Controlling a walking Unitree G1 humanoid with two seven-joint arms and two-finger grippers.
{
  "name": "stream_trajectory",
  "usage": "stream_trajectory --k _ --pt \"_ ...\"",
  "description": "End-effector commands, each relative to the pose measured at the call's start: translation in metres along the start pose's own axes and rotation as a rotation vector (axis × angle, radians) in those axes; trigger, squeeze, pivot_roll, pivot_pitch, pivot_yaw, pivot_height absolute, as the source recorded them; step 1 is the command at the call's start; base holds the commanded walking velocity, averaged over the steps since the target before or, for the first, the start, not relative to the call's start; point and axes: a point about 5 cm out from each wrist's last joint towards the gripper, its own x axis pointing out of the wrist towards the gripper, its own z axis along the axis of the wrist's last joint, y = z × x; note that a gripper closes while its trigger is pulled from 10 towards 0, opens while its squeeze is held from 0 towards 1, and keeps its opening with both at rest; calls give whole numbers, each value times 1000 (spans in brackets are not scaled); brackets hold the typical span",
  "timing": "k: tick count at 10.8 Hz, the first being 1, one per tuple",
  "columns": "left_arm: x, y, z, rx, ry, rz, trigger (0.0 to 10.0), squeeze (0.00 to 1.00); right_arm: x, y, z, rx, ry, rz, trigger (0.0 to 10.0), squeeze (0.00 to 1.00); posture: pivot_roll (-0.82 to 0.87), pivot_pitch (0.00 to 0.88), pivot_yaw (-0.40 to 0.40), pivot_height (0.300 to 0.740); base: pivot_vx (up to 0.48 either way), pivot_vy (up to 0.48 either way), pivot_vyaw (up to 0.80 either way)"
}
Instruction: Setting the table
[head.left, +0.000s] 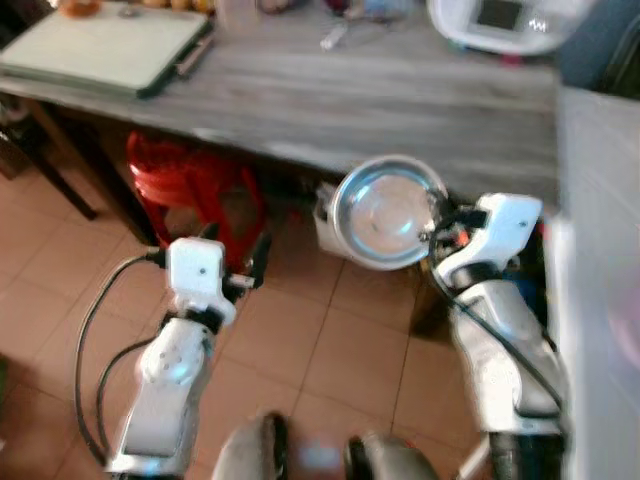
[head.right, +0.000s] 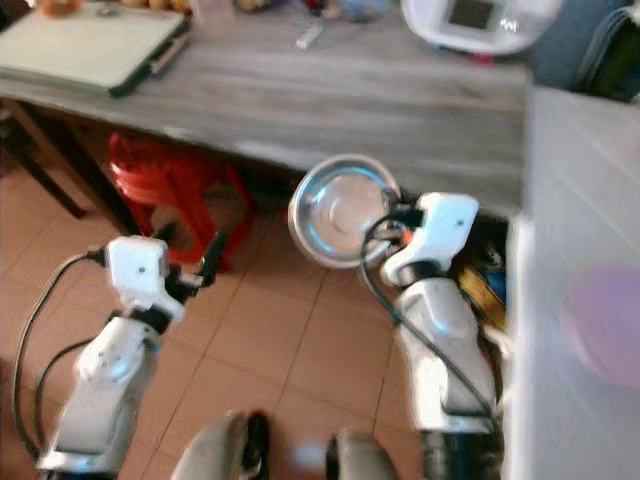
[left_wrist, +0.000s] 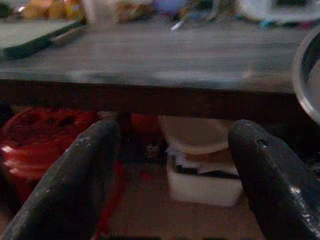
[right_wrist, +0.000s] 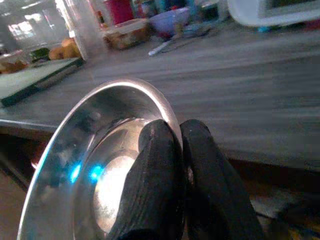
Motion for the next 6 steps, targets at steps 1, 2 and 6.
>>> stream_trajectory --k 1,2,6 --pt "0 -5 2 -6 -10 -21 10000 0 -2 -3 3 -7 -15 -10 0 0 -53 181 26 740 454 0 0" --pt "1 -5 2 -9 -11 -24 10000 0 -1 -1 3 -3 -17 -4 0 0 -51 182 27 740 454 0 0" --pt "1 -5 2 -17 -6 -24 10000 0 1 -4 3 -8 -27 -32 0 0 -49 182 28 740 430 62 0"
